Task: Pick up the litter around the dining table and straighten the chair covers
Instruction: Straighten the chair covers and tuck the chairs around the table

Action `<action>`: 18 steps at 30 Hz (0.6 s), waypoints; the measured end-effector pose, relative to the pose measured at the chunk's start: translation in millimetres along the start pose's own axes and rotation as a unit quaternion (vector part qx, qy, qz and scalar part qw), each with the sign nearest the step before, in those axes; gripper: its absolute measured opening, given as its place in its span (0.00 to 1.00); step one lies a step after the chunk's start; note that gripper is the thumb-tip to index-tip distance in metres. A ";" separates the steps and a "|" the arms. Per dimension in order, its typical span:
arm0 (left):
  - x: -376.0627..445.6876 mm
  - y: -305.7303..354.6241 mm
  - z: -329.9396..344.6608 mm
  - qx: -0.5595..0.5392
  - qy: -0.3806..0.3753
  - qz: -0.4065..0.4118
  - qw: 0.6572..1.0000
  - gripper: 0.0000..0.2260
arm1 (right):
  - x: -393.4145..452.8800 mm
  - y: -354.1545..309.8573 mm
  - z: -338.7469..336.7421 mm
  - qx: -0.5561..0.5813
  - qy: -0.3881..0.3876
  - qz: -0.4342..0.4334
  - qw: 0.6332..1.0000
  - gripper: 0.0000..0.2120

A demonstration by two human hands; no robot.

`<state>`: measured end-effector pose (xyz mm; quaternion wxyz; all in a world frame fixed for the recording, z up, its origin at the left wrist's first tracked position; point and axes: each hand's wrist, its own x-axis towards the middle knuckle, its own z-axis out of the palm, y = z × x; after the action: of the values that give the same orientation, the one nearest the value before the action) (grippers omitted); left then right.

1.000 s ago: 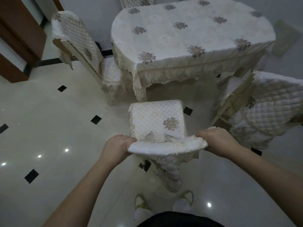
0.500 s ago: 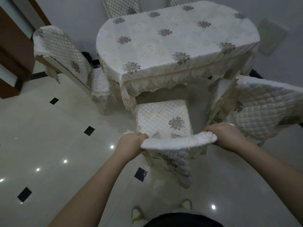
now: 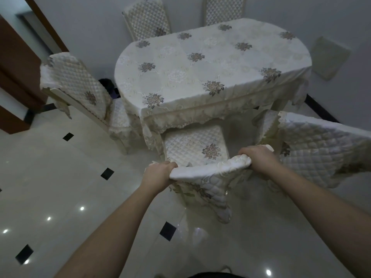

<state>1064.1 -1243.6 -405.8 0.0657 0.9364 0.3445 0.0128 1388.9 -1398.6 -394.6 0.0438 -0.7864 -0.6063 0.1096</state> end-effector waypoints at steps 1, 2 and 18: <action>5.0 -0.6 3.2 0.004 0.002 0.004 1.000 0.11 | 5.6 4.1 2.7 0.002 -0.003 -0.001 1.000 0.11; 9.6 -2.4 7.0 0.005 0.006 0.005 1.000 0.11 | 11.4 7.4 5.5 -0.002 -0.007 -0.006 1.000 0.11; 91.7 -22.2 3.1 0.052 -0.053 -0.065 0.995 0.13 | 117.7 30.8 0.9 -0.078 -0.036 -0.035 0.996 0.14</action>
<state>1120.0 -1167.9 -413.8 0.0357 0.9137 0.4005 -0.0592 1446.1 -1293.3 -415.7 -0.0360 -0.7613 -0.6414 0.0885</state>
